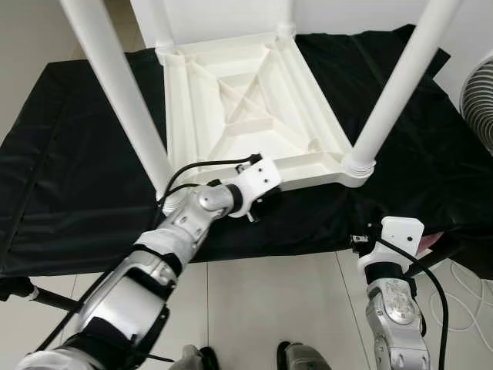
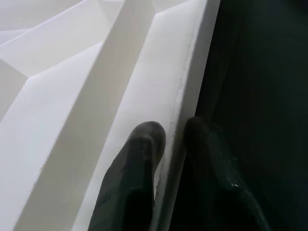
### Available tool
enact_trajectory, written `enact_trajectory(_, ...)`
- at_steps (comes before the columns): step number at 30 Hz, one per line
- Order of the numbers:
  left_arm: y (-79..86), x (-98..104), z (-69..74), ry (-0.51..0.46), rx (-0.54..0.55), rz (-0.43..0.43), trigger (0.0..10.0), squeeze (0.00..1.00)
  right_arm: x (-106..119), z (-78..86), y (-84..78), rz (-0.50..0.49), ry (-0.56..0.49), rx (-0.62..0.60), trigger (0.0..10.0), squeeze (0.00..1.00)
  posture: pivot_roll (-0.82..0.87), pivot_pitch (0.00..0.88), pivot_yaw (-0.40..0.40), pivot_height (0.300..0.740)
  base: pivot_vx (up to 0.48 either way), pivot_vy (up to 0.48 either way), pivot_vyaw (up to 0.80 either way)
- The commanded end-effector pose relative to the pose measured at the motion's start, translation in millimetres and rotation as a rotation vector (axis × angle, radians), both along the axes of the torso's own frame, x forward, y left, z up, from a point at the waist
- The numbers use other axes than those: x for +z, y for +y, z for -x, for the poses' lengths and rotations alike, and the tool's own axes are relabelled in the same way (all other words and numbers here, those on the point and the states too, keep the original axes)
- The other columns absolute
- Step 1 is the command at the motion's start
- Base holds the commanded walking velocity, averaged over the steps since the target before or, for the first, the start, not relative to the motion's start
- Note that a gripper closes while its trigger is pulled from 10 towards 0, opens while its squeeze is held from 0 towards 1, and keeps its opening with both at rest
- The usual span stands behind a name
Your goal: Building children table
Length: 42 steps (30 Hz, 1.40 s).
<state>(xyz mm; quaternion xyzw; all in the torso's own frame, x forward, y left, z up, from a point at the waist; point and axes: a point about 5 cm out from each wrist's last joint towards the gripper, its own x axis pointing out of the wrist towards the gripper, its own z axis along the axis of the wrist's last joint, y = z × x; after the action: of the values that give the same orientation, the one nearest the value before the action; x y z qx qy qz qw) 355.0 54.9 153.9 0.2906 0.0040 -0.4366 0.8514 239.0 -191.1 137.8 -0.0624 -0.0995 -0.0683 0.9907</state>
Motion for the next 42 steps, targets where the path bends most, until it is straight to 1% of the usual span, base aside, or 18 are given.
enact_trajectory(1, 37.4, -19, -0.2, 0.061, 0.132, -0.049, 0.0, 0.0, -5, 0.8, -0.4, 0.002, 0.026, 0.002, 10.0, 0.0, -0.17, 0.169, 0.09, 0.74, 0.0, 0.0, 0.0)
enact_trajectory(9, 69.8, -23, 27.7, 0.079, 0.066, -0.089, 0.0, 0.0, -5, -2.3, 0.7, 0.013, 0.03, 0.025, 10.0, 0.0, -0.16, 0.176, 0.084, 0.74, 0.0, 0.0, 0.0)
enact_trajectory(18, 81.7, -25, 34.0, 0.093, 0.065, -0.098, 0.0, 0.0, -6, -4.5, 2.0, 0.016, 0.033, 0.04, 10.0, 0.0, -0.14, 0.179, 0.071, 0.74, 0.0, 0.0, 0.0)
enact_trajectory(19, 84.7, -24, 36.0, 0.094, 0.044, -0.104, 4.1, 0.0, -5, -6.5, 3.9, 0.024, 0.031, 0.055, 10.0, 0.0, -0.14, 0.178, 0.07, 0.74, 0.0, 0.0, 0.0)
enact_trajectory(20, 84.7, -24, 36.0, 0.094, 0.044, -0.104, 4.1, 0.0, -5, -6.5, 3.9, 0.024, 0.031, 0.055, 10.0, 0.0, -0.14, 0.178, 0.07, 0.74, 0.0, 0.0, 0.0)
enact_trajectory(21, 84.7, -21, 39.1, 0.089, -0.004, -0.114, 10.0, 0.0, -4, -9.6, 6.2, 0.025, 0.028, 0.076, 10.0, 0.0, -0.14, 0.177, 0.069, 0.74, 0.0, 0.0, 0.0)
enact_trajectory(23, 83.1, -19, 41.6, 0.079, -0.032, -0.126, 10.0, 0.0, -4, -10.4, 6.9, 0.016, 0.026, 0.087, 10.0, 0.0, -0.14, 0.177, 0.069, 0.74, 0.0, 0.0, 0.0)
enact_trajectory(24, 81.5, -14, 41.7, 0.077, -0.032, -0.1, 10.0, 0.0, -3, -10.1, 6.8, 0.009, 0.024, 0.092, 10.0, 1.0, -0.15, 0.176, 0.07, 0.74, 0.0, 0.0, 0.0)
enact_trajectory(25, 80.5, -10, 41.0, 0.076, -0.026, -0.077, 10.0, 0.15, -3, -9.9, 6.5, 0.005, 0.023, 0.094, 10.0, 1.0, -0.15, 0.176, 0.07, 0.74, 0.0, 0.0, 0.0)
enact_trajectory(26, 79.9, -8, 40.4, 0.076, -0.021, -0.06, 10.0, 0.15, -3, -9.7, 6.3, 0.003, 0.022, 0.095, 10.0, 1.0, -0.15, 0.176, 0.07, 0.74, 0.0, 0.0, 0.0)
enact_trajectory(27, 79.4, -5, 40.4, 0.087, -0.027, -0.03, 10.0, 1.0, -3, -9.5, 6.1, 0.005, 0.023, 0.093, 10.0, 1.0, -0.15, 0.176, 0.07, 0.74, 0.0, 0.0, 0.0)
enact_trajectory(29, 79.2, -3, 40.9, 0.096, -0.032, -0.013, 10.0, 1.0, -3, -9.5, 6.1, 0.007, 0.023, 0.092, 10.0, 1.0, -0.15, 0.176, 0.07, 0.74, 0.0, 0.0, 0.0)
enact_trajectory(32, 79.1, 0, 41.7, 0.069, -0.049, -0.054, 10.0, 1.0, -4, -9.6, 5.7, 0.011, 0.023, 0.088, 10.0, 1.0, -0.15, 0.176, 0.07, 0.74, 0.0, 0.0, 0.0)
enact_trajectory(33, 79.4, 2, 42.4, 0.043, -0.06, -0.097, 10.0, 0.76, -3, -10.1, 5.7, 0.016, 0.023, 0.089, 10.0, 1.0, -0.15, 0.176, 0.07, 0.74, 0.0, 0.0, 0.0)
enact_trajectory(35, 79.7, 2, 42.9, 0.042, -0.066, -0.102, 10.0, 0.76, -3, -10.4, 5.9, 0.018, 0.023, 0.091, 10.0, 1.0, -0.15, 0.176, 0.07, 0.74, 0.0, 0.0, 0.0)
enact_trajectory(36, 81.1, 5, 44.9, 0.04, -0.082, -0.105, 10.0, 0.0, -3, -11.0, 6.8, 0.025, 0.02, 0.102, 10.0, 0.0, -0.15, 0.176, 0.07, 0.74, 0.0, 0.0, 0.0)
enact_trajectory(41, 87.7, 15, 49.2, 0.067, -0.094, -0.083, 10.0, 0.0, 0, -11.6, 10.6, 0.043, 0.007, 0.16, 10.0, 0.0, -0.15, 0.169, 0.066, 0.74, 0.0, 0.0, 0.0)
enact_trajectory(42, 91.1, 22, 48.4, 0.064, -0.06, -0.03, 10.0, 0.0, 3, -11.5, 14.1, 0.044, 0.008, 0.232, 10.0, 0.0, -0.14, 0.164, 0.068, 0.74, 0.0, 0.0, 0.0)
